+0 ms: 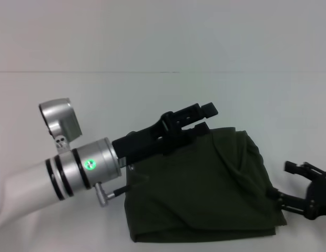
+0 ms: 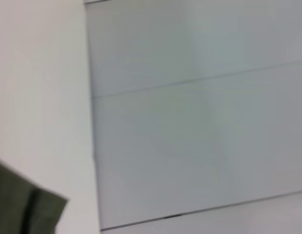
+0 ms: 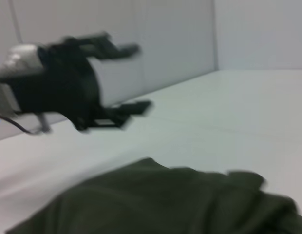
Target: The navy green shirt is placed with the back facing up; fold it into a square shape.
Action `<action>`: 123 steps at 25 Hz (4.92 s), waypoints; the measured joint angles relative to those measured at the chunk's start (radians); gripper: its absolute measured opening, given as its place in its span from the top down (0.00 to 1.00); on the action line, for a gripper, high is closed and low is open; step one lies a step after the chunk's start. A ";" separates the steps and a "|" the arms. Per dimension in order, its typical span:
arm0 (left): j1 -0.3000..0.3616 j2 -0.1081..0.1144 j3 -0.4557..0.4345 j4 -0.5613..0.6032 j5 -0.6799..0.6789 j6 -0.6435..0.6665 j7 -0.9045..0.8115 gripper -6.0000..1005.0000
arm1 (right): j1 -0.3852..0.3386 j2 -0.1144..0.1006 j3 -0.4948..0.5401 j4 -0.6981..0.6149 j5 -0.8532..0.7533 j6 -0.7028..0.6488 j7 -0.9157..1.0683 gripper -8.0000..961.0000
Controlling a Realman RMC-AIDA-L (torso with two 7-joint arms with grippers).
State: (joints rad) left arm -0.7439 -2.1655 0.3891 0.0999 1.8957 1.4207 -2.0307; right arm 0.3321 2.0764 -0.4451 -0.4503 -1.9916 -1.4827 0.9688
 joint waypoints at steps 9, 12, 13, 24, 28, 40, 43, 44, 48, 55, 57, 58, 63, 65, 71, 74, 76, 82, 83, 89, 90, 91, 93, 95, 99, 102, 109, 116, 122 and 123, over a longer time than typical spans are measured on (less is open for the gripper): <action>0.148 0.023 0.126 0.293 0.008 0.190 0.136 0.13 | -0.014 -0.029 0.099 -0.018 -0.002 -0.127 0.187 0.05; 0.206 0.047 0.169 0.340 0.007 0.195 0.240 0.04 | 0.016 -0.021 0.083 -0.049 -0.007 -0.183 0.260 0.05; 0.227 0.056 0.174 0.349 0.005 0.202 0.298 0.04 | 0.025 -0.017 0.078 -0.057 -0.008 -0.196 0.274 0.05; 0.363 0.094 0.214 0.430 0.052 0.338 0.796 0.05 | 0.176 0.008 -0.144 -0.360 -0.054 -0.128 0.808 0.05; 0.372 0.099 0.214 0.437 0.082 0.357 0.834 0.05 | 0.236 0.008 -0.318 -0.593 -0.216 -0.097 1.198 0.05; 0.387 0.097 0.215 0.465 0.123 0.390 0.904 0.05 | 0.457 0.024 -0.676 -0.745 -0.640 -0.149 1.826 0.05; 0.388 0.096 0.215 0.465 0.124 0.391 0.908 0.05 | 0.467 0.024 -0.719 -0.724 -0.640 -0.117 1.861 0.06; 0.388 0.096 0.215 0.465 0.124 0.391 0.909 0.05 | 0.472 0.023 -0.734 -0.704 -0.640 -0.099 1.869 0.06; 0.388 0.091 0.215 0.457 0.125 0.392 0.916 0.05 | 0.489 0.022 -0.774 -0.616 -0.641 -0.016 1.877 0.06; 0.386 0.080 0.216 0.455 0.125 0.395 0.913 0.06 | 0.507 0.023 -0.785 -0.515 -0.628 0.134 1.875 0.06; 0.386 0.079 0.217 0.454 0.125 0.398 0.912 0.06 | 0.521 0.023 -0.786 -0.473 -0.626 0.167 1.872 0.06; 0.386 0.078 0.217 0.454 0.125 0.399 0.912 0.06 | 0.527 0.023 -0.787 -0.454 -0.626 0.184 1.870 0.06; 0.387 0.078 0.217 0.454 0.125 0.401 0.909 0.06 | 0.539 0.024 -0.806 -0.410 -0.626 0.241 1.867 0.07; 0.387 0.078 0.217 0.454 0.124 0.401 0.908 0.06 | 0.539 0.024 -0.807 -0.409 -0.626 0.248 1.867 0.07; 0.387 0.073 0.215 0.454 0.124 0.401 0.907 0.05 | 0.535 0.024 -0.808 -0.408 -0.626 0.251 1.866 0.07; 0.388 0.073 0.215 0.454 0.124 0.401 0.907 0.05 | 0.531 0.023 -0.808 -0.408 -0.626 0.251 1.865 0.07; 0.388 0.073 0.215 0.454 0.124 0.401 0.907 0.05 | 0.530 0.022 -0.808 -0.410 -0.626 0.250 1.863 0.11; 0.388 0.073 0.215 0.454 0.124 0.404 0.902 0.06 | 0.530 0.020 -0.808 -0.413 -0.630 0.245 1.861 0.32; 0.388 0.073 0.215 0.454 0.124 0.405 0.901 0.06 | 0.530 0.019 -0.808 -0.413 -0.630 0.245 1.861 0.36; 0.388 0.072 0.215 0.454 0.124 0.408 0.901 0.05 | 0.530 0.017 -0.808 -0.416 -0.632 0.243 1.861 0.55; 0.388 0.072 0.215 0.454 0.124 0.408 0.901 0.05 | 0.530 0.017 -0.808 -0.417 -0.632 0.243 1.861 0.57; 0.388 0.072 0.215 0.454 0.124 0.408 0.900 0.06 | 0.530 0.016 -0.808 -0.417 -0.633 0.243 1.861 0.59; 0.388 0.072 0.215 0.454 0.124 0.409 0.900 0.06 | 0.530 0.016 -0.808 -0.418 -0.633 0.243 1.861 0.63; 0.387 0.072 0.214 0.454 0.124 0.409 0.900 0.05 | 0.530 0.016 -0.808 -0.418 -0.633 0.244 1.861 0.67; 0.387 0.072 0.212 0.454 0.124 0.409 0.900 0.05 | 0.530 0.016 -0.808 -0.418 -0.633 0.245 1.859 0.73; 0.387 0.072 0.212 0.454 0.124 0.409 0.900 0.05 | 0.530 0.016 -0.808 -0.418 -0.631 0.241 1.854 0.77; 0.386 0.073 0.210 0.454 0.125 0.409 0.900 0.05 | 0.532 0.018 -0.806 -0.419 -0.628 0.226 1.834 0.75; 0.388 0.072 0.209 0.456 0.125 0.409 0.900 0.05 | 0.531 0.017 -0.805 -0.417 -0.627 0.224 1.830 0.66; 0.387 0.072 0.209 0.454 0.125 0.409 0.900 0.05 | 0.534 0.022 -0.809 -0.410 -0.624 0.223 1.820 0.62; 0.387 0.072 0.209 0.454 0.125 0.409 0.900 0.05 | 0.533 0.022 -0.809 -0.410 -0.621 0.223 1.820 0.62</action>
State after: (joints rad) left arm -0.3570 -2.0938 0.5982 0.5538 2.0202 1.8301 -1.1306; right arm 0.8652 2.0987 -1.2542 -0.8605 -2.6130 -1.2596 2.7890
